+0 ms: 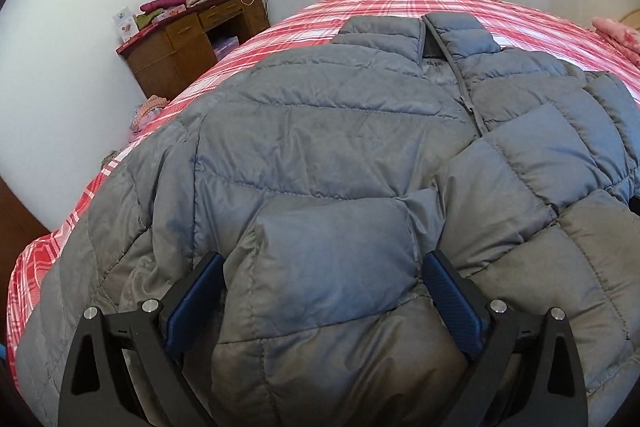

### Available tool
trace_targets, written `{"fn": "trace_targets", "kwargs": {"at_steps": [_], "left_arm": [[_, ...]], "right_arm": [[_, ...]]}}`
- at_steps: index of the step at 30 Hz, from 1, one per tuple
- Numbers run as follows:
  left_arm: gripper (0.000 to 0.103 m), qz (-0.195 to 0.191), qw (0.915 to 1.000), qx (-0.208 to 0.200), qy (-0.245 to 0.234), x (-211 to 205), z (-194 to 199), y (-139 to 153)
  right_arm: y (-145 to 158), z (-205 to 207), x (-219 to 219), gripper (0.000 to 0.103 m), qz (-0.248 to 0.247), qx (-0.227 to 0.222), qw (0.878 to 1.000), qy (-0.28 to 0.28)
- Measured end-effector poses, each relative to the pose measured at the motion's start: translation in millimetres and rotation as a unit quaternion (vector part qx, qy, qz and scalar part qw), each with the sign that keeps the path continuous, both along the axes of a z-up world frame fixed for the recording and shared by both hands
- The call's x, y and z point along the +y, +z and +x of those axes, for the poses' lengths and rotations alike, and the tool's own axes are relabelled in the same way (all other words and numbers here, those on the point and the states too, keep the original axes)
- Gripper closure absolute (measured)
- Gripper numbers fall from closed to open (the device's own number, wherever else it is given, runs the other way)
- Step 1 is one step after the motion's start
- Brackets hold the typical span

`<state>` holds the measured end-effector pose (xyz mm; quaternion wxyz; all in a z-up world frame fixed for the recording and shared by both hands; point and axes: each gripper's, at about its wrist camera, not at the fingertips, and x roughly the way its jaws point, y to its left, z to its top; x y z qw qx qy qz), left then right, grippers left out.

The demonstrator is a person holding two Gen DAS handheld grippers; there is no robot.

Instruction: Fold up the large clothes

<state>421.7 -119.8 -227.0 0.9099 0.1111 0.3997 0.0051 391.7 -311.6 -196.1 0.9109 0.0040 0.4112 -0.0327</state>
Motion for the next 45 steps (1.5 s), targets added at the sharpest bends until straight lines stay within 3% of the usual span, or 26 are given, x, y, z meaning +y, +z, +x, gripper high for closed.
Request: {"fn": "trace_targets", "kwargs": {"at_steps": [6, 29, 32, 34, 38, 41, 43, 45], "left_arm": [[0.003, -0.007, 1.0000, 0.005, 0.001, 2, 3, -1], [0.001, -0.016, 0.9998, 0.011, 0.001, 8, 2, 0], [0.001, -0.015, 0.9997, 0.015, -0.009, 9, 1, 7], [0.001, -0.003, 0.9998, 0.006, -0.016, 13, -6, 20], [0.001, -0.022, 0.9980, -0.051, -0.032, 51, -51, 75], [0.001, 0.023, 0.9969, -0.075, 0.003, 101, -81, 90], [0.001, 0.036, 0.9964, -0.068, 0.035, 137, -90, 86], [0.001, 0.058, 0.9925, -0.047, 0.097, 190, -99, 76]], "right_arm": [[-2, 4, 9, 0.056, -0.035, 0.004, 0.999, -0.002], [-3, 5, 10, 0.055, -0.048, 0.007, 0.999, -0.003], [0, 6, 11, 0.052, -0.056, 0.013, 0.998, -0.001], [8, -2, 10, 0.043, -0.074, 0.011, 0.997, -0.009], [33, -46, 11, 0.018, -0.077, -0.043, 0.996, -0.010], [34, -73, 16, 0.016, -0.076, -0.038, 0.996, 0.008], [34, -90, 21, 0.016, -0.075, -0.040, 0.996, 0.020], [36, -104, 26, 0.016, -0.068, -0.044, 0.996, 0.033]]}}
